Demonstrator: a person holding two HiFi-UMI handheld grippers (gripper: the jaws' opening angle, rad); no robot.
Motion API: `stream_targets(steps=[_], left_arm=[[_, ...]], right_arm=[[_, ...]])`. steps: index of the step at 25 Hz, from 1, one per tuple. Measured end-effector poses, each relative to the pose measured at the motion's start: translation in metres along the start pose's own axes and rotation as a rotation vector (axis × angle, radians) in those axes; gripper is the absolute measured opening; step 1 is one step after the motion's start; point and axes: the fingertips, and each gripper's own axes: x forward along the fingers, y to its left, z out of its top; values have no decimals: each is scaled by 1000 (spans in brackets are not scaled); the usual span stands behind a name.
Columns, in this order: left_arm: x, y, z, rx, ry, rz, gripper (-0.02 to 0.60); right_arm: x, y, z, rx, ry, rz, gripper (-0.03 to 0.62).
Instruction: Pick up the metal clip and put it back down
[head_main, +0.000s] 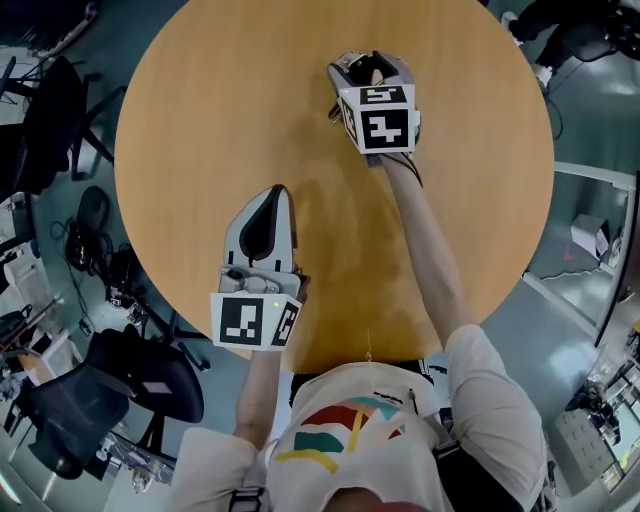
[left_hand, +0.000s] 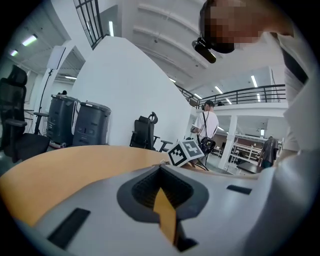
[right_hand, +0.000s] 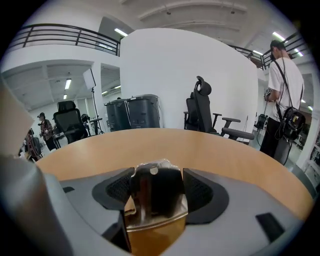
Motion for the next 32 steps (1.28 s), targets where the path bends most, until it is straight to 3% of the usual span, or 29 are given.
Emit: stream_targets(steps=[10, 18, 24, 29, 32], left_arm=[[16, -3, -4, 3, -10, -23, 43], [0, -1, 12, 13, -35, -11, 41], [-33, -26, 51, 33, -110, -30, 42], [-80, -69, 83, 56, -196, -68, 42], [-112, -95, 102, 96, -251, -105, 41]], right_arm=[[13, -6, -12, -33, 10, -28, 304], [-15, 2, 34, -22, -120, -18, 305], [-102, 5, 105, 14, -302, -11, 304], [-221, 23, 150, 50, -453, 76, 304], [-298, 39, 168, 7, -544, 48, 297]])
